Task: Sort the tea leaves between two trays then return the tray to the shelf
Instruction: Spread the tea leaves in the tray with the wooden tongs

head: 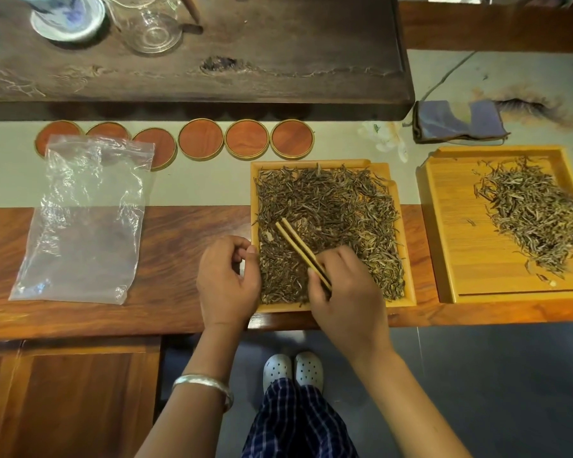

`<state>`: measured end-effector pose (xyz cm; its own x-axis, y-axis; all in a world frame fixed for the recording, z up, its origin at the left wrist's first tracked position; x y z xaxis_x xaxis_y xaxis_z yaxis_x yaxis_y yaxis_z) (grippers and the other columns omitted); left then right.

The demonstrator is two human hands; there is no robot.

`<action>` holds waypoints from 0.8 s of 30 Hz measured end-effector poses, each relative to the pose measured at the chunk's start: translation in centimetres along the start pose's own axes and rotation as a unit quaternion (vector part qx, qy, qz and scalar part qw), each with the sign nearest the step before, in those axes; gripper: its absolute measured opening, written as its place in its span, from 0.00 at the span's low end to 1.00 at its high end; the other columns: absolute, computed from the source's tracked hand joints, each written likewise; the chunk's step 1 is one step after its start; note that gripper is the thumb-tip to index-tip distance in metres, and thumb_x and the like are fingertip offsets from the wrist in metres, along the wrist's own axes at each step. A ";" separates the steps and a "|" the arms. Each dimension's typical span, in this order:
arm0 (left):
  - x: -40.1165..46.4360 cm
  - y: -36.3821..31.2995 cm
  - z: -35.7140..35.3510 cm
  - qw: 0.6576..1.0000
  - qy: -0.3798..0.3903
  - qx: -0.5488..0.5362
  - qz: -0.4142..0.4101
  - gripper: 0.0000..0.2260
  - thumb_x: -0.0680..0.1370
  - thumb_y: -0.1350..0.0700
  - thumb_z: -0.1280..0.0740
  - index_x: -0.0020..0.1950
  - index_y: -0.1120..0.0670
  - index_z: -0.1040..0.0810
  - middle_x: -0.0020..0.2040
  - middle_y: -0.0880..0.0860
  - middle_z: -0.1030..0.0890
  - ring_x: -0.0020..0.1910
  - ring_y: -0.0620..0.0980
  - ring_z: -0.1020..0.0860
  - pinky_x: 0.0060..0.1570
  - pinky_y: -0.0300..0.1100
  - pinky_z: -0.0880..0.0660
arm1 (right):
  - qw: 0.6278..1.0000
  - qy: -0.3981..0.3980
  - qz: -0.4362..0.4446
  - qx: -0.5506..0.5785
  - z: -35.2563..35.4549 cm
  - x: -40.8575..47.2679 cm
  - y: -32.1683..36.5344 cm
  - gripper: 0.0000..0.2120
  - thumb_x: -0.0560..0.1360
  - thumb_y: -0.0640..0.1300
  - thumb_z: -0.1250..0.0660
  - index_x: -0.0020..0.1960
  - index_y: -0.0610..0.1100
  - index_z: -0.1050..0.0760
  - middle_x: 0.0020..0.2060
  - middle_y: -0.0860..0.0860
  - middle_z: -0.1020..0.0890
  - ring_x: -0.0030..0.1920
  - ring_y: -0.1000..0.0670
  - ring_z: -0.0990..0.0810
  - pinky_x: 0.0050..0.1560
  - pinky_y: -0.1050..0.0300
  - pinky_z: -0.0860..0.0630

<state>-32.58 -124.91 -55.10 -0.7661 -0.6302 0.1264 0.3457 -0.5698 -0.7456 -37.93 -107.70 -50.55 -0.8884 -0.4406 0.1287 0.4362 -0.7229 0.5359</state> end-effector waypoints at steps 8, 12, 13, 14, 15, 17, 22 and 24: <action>-0.1 0.1 0.0 1.000 -0.003 0.007 0.003 0.04 0.74 0.55 0.37 0.42 0.54 0.24 0.37 0.48 0.25 0.37 0.48 0.28 0.40 0.37 0.37 | 0.988 -0.082 -0.133 0.006 4.1 -2.3 -5.2 0.03 0.74 0.39 0.33 0.45 0.41 0.27 0.41 0.49 0.27 0.38 0.48 0.26 0.30 0.54 0.29; 0.0 0.2 -0.2 1.000 -0.001 0.011 0.009 0.03 0.74 0.57 0.36 0.42 0.54 0.24 0.37 0.49 0.25 0.38 0.49 0.27 0.40 0.39 0.36 | 0.991 -0.060 -0.117 -0.018 2.8 -2.5 -4.2 0.03 0.75 0.39 0.34 0.44 0.39 0.25 0.41 0.46 0.24 0.38 0.45 0.25 0.30 0.53 0.27; 0.0 0.2 -0.2 1.000 -0.001 0.011 0.007 0.02 0.74 0.57 0.36 0.42 0.54 0.25 0.37 0.48 0.25 0.37 0.48 0.27 0.40 0.39 0.36 | 0.992 -0.063 -0.107 -0.019 2.7 -2.3 -4.0 0.02 0.75 0.38 0.34 0.44 0.39 0.25 0.42 0.46 0.24 0.38 0.45 0.25 0.29 0.54 0.27; -0.1 0.2 -0.2 1.000 -0.001 0.011 0.006 0.02 0.74 0.57 0.36 0.42 0.53 0.25 0.37 0.48 0.25 0.37 0.48 0.28 0.40 0.39 0.36 | 0.992 -0.067 -0.105 -0.016 2.8 -2.3 -4.0 0.02 0.75 0.38 0.34 0.45 0.39 0.25 0.42 0.46 0.24 0.38 0.46 0.25 0.29 0.54 0.27; -0.1 0.1 -0.2 1.000 -0.001 0.013 0.004 0.02 0.74 0.56 0.36 0.42 0.53 0.25 0.37 0.48 0.26 0.37 0.47 0.28 0.40 0.38 0.37 | 0.991 -0.073 -0.110 -0.010 3.1 -2.3 -4.3 0.02 0.75 0.39 0.34 0.45 0.39 0.25 0.42 0.46 0.24 0.38 0.45 0.25 0.29 0.53 0.27; -0.1 0.2 -0.2 1.000 -0.001 0.016 0.004 0.03 0.74 0.56 0.36 0.42 0.54 0.24 0.37 0.48 0.25 0.38 0.48 0.28 0.40 0.38 0.37 | 0.988 -0.082 -0.128 -0.005 3.8 -2.7 -5.2 0.03 0.75 0.40 0.34 0.46 0.41 0.26 0.42 0.47 0.25 0.37 0.45 0.25 0.29 0.51 0.26; 0.0 0.4 -0.3 1.000 0.004 0.020 0.010 0.04 0.74 0.56 0.36 0.43 0.55 0.24 0.37 0.49 0.24 0.39 0.50 0.26 0.40 0.39 0.36 | 0.989 -0.055 -0.136 -0.014 3.6 -3.0 -5.4 0.04 0.76 0.41 0.35 0.45 0.40 0.26 0.41 0.46 0.25 0.38 0.44 0.24 0.29 0.49 0.25; 0.0 0.4 -0.3 1.000 0.005 0.020 0.008 0.04 0.74 0.56 0.36 0.43 0.55 0.24 0.37 0.49 0.24 0.39 0.50 0.27 0.40 0.38 0.37 | 0.992 -0.065 -0.111 -0.018 3.6 -2.5 -4.6 0.03 0.75 0.39 0.34 0.45 0.39 0.25 0.41 0.46 0.24 0.37 0.45 0.25 0.29 0.53 0.27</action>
<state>-32.59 -124.96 -55.56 -0.7654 -0.6344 0.1077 0.3791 -0.5798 -0.7212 -38.28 -101.38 -50.37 -0.9729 -0.1981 0.1195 0.2312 -0.8136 0.5334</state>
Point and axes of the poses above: each hand's wrist, its own x-axis towards the middle knuckle, its own z-axis out of the back of the hand, y = z × x, the point moved 8 cm from there along x, towards the middle knuckle
